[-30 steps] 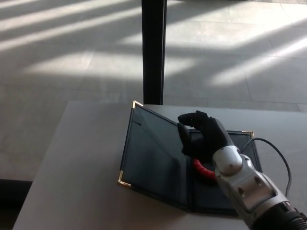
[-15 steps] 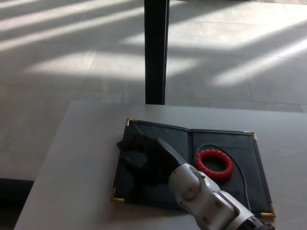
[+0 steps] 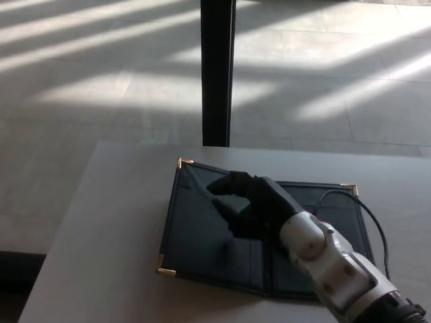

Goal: There is a diary kept infront of the robot and the robot uses its right hand to grab its cover and puses it to the left to open it.

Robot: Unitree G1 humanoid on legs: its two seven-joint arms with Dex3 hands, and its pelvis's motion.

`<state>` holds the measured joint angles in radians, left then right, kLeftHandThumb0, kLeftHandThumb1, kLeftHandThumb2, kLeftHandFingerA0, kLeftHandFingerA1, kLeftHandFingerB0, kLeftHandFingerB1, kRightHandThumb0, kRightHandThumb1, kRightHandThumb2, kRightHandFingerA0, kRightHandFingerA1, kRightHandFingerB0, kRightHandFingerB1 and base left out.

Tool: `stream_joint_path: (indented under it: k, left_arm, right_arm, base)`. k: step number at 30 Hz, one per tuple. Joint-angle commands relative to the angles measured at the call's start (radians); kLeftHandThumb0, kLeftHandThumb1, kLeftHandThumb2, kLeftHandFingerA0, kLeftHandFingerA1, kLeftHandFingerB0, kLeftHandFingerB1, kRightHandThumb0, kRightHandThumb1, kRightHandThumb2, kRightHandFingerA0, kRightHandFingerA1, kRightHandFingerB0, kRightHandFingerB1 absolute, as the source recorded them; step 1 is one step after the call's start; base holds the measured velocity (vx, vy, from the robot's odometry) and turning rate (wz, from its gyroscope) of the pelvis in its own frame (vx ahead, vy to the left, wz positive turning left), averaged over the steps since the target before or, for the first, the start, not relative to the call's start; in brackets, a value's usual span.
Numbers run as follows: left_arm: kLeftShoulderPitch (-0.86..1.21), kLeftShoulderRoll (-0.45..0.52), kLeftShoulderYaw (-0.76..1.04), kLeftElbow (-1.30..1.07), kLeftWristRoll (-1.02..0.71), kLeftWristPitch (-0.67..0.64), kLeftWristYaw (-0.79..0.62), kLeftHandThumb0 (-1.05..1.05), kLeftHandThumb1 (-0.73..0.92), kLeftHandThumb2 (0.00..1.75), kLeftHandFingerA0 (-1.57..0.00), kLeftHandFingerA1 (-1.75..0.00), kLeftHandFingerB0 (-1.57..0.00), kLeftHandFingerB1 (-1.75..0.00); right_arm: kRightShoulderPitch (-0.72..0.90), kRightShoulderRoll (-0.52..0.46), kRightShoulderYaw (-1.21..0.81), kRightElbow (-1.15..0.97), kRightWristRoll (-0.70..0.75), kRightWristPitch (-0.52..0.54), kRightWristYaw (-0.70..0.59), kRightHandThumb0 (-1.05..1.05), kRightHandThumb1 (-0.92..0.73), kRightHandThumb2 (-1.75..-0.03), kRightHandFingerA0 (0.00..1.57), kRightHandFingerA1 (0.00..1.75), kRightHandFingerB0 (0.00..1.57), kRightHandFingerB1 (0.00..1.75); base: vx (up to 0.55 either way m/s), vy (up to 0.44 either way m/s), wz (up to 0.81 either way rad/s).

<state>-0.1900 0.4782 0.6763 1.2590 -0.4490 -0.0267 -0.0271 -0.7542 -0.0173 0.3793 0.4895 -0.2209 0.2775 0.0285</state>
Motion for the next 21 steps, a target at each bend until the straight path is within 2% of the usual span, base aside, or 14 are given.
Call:
stream_joint_path:
  k: [1, 5, 6, 7, 8, 9, 11, 13, 14, 15, 16, 19, 21]
  left_arm:
    - [0.024, 0.013, 0.001, -0.011, -0.001, -0.001, -0.002, -1.05, 0.92, 1.19, -0.23, -1.65, -0.14, -1.36]
    - [0.041, 0.016, 0.004, -0.013, -0.004, -0.004, -0.009, -1.05, 0.92, 1.19, -0.25, -1.66, -0.16, -1.37]
    - [0.041, 0.016, 0.008, -0.008, -0.008, -0.002, -0.012, -1.05, 0.92, 1.18, -0.22, -1.61, -0.11, -1.31]
    - [0.042, 0.016, 0.011, -0.004, -0.010, -0.002, -0.016, -1.05, 0.79, 1.44, -0.46, -1.19, -0.31, -1.01]
    - [0.043, 0.017, 0.011, -0.001, -0.009, -0.003, -0.017, -1.05, 0.92, 1.17, -0.24, -1.59, -0.14, -1.32]
    - [0.044, 0.018, 0.011, 0.002, -0.008, -0.004, -0.016, -1.05, 0.92, 1.17, -0.24, -1.59, -0.14, -1.32]
    - [0.046, 0.014, 0.016, 0.001, -0.013, -0.005, -0.012, -1.05, 0.92, 1.19, -0.25, -1.66, -0.16, -1.36]
    - [0.050, 0.014, 0.012, 0.003, -0.006, -0.008, -0.003, -1.05, 0.92, 1.20, -0.27, -1.63, -0.17, -1.35]
    - [0.051, 0.016, 0.011, 0.001, -0.005, -0.005, 0.000, -0.93, 0.67, 1.53, -0.29, -1.13, 0.00, -0.89]
    - [0.055, 0.017, 0.012, 0.000, -0.006, -0.005, -0.005, -0.93, 0.67, 1.53, -0.29, -1.13, 0.00, -0.89]
    - [0.055, 0.019, 0.016, 0.003, -0.010, -0.003, -0.015, -1.05, 0.92, 1.18, -0.23, -1.60, -0.13, -1.34]
    - [0.057, 0.023, 0.023, 0.005, -0.016, -0.004, -0.018, -1.05, 0.92, 1.17, -0.24, -1.67, -0.16, -1.39]
    - [0.061, 0.022, 0.022, 0.003, -0.015, -0.004, -0.022, -1.05, 0.92, 1.19, -0.21, -1.62, -0.14, -1.37]
  right_arm:
    - [-0.138, -0.009, -0.192, -0.026, 0.113, 0.076, 0.039, -0.87, -0.92, -0.73, 0.42, 0.51, 0.32, 0.43]
    - [-0.199, -0.011, -0.285, -0.023, 0.138, 0.093, 0.035, -0.81, -0.92, -0.72, 0.44, 0.50, 0.34, 0.44]
    - [-0.219, -0.032, -0.341, -0.075, 0.166, 0.137, 0.036, -0.81, -0.77, -1.13, 0.43, 0.60, 0.32, 0.54]
    - [-0.224, -0.043, -0.402, -0.141, 0.204, 0.180, 0.041, -0.82, -0.92, -0.76, 0.47, 0.51, 0.34, 0.44]
    - [-0.221, -0.043, -0.440, -0.180, 0.230, 0.204, 0.038, -0.82, -0.92, -0.73, 0.46, 0.53, 0.35, 0.47]
    - [-0.219, -0.041, -0.475, -0.212, 0.249, 0.226, 0.033, -0.82, -0.92, -0.73, 0.46, 0.53, 0.35, 0.47]
    - [-0.216, -0.105, -0.572, -0.263, 0.296, 0.252, 0.054, -0.86, -0.92, -0.74, 0.47, 0.53, 0.35, 0.44]
    - [-0.208, -0.158, -0.653, -0.308, 0.315, 0.309, 0.052, -0.84, -0.92, -0.72, 0.47, 0.53, 0.38, 0.46]
    - [-0.201, -0.204, -0.717, -0.326, 0.333, 0.343, 0.050, -0.84, -0.92, -0.74, 0.49, 0.53, 0.38, 0.45]
    - [-0.197, -0.219, -0.745, -0.329, 0.342, 0.356, 0.048, -0.84, -0.92, -0.74, 0.49, 0.53, 0.38, 0.45]
    - [-0.182, -0.257, -0.784, -0.329, 0.353, 0.361, 0.060, -0.82, -0.91, -0.72, 0.46, 0.54, 0.35, 0.46]
    - [-0.129, -0.373, -0.882, -0.317, 0.354, 0.366, 0.081, -0.82, -0.92, -0.73, 0.46, 0.51, 0.32, 0.44]
    - [-0.059, -0.488, -0.953, -0.269, 0.342, 0.295, 0.119, -0.83, -0.92, -0.78, 0.40, 0.51, 0.28, 0.45]
  base:
    - [0.00, 0.000, 0.00]
    - [0.00, 0.000, 0.00]
    - [0.00, 0.000, 0.00]
    - [0.00, 0.000, 0.00]
    - [0.00, 0.000, 0.00]
    - [0.00, 0.000, 0.00]
    - [0.00, 0.000, 0.00]
    - [0.00, 0.000, 0.00]
    - [0.00, 0.000, 0.00]
    - [0.00, 0.000, 0.00]
    - [0.00, 0.000, 0.00]
    - [0.00, 0.000, 0.00]
    - [0.00, 0.000, 0.00]
